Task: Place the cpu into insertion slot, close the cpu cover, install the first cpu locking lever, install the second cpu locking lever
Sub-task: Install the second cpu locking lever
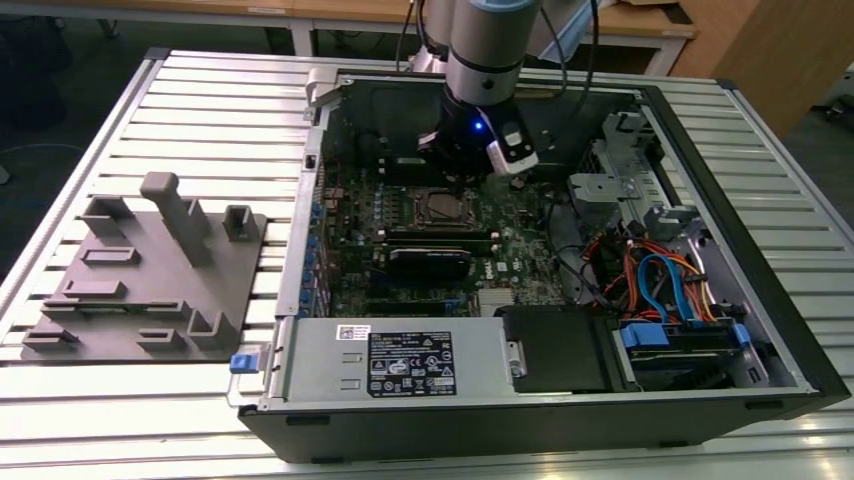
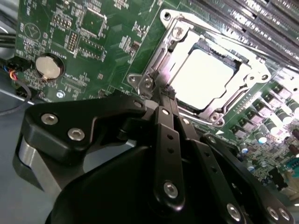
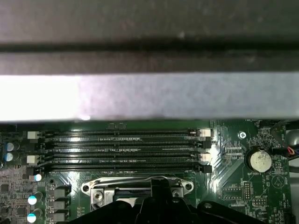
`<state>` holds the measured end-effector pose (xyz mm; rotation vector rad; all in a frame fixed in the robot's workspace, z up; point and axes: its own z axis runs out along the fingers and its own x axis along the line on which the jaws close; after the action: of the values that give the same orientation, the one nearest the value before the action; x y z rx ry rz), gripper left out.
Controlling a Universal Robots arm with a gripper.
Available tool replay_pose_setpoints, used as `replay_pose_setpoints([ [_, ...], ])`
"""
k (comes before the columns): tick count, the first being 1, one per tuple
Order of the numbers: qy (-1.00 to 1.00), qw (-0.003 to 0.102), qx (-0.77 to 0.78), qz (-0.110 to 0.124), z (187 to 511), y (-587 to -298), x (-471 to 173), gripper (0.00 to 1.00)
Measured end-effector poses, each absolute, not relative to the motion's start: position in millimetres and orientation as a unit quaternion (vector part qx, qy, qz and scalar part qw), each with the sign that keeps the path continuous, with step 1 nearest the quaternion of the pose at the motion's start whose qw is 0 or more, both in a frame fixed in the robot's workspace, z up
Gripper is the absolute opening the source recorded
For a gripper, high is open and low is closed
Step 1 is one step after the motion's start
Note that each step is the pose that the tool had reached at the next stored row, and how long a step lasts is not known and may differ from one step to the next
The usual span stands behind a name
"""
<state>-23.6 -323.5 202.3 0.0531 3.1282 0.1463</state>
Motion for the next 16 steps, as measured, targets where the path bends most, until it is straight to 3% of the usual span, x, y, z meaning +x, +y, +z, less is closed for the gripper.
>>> replay_pose_setpoints([
  [16,0.999,0.005,0.017,0.047,205.2,-331.9,-23.4,0.10],
])
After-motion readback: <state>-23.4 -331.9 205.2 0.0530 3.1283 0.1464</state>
